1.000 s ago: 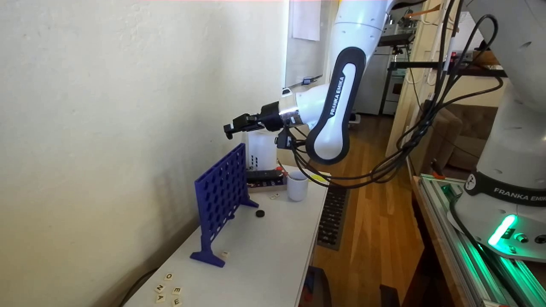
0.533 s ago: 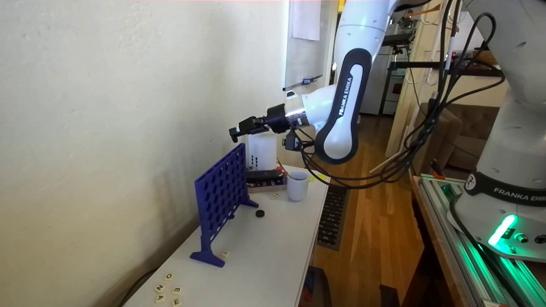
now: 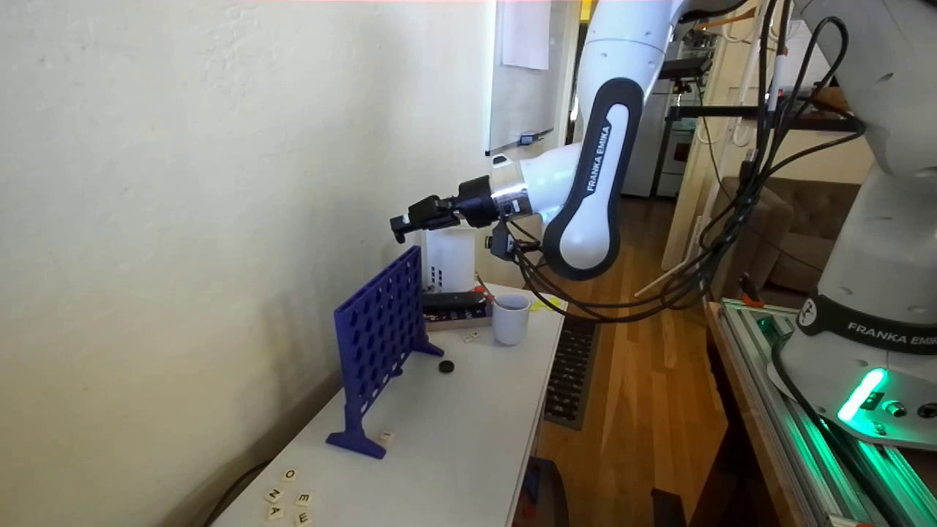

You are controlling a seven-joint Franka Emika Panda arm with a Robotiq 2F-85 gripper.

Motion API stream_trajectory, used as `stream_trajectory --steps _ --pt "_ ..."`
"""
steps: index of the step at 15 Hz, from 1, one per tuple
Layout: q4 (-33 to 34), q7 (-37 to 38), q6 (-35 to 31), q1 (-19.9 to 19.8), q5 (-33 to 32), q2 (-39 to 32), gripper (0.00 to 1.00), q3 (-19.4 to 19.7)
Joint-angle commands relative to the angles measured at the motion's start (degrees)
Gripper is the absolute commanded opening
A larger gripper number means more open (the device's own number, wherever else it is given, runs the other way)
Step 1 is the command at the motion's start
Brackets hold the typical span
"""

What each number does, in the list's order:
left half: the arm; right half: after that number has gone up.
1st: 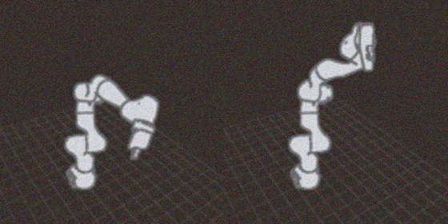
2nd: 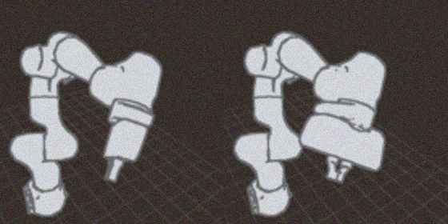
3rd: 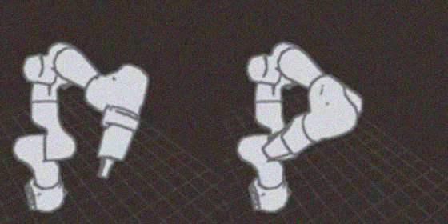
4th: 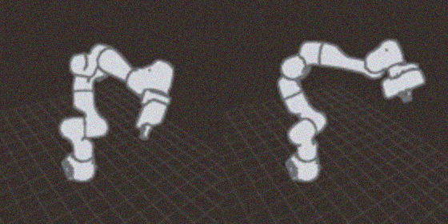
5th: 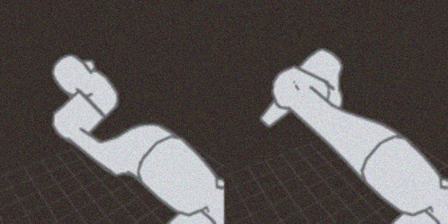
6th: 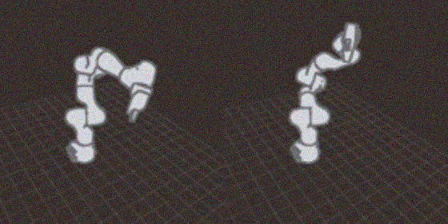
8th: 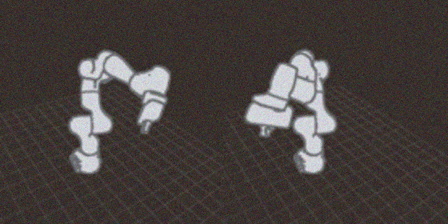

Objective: Put one dark blue circle inside the blue object

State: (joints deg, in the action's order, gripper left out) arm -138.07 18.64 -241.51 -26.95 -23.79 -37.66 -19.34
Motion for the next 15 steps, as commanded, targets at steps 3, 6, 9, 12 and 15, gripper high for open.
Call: stream_trajectory --steps 3,6,9,12,15 --pt "-0.62 -2.22 -1.5 -2.56 0.99 -2.39 0.08 -2.67" --pt "0.14 -3.02 -1.5 -4.06 1.46 -3.73 0.08 -4.06" --pt "0.47 -3.69 -1.5 -5.76 1.75 -5.02 0.08 -5.78" --pt "1.3 -5.4 -1.5 -8.71 2.72 -6.72 0.08 -9.01" --pt "1.49 -7.25 -1.49 -11.52 3.04 -8.43 0.08 -12.18"
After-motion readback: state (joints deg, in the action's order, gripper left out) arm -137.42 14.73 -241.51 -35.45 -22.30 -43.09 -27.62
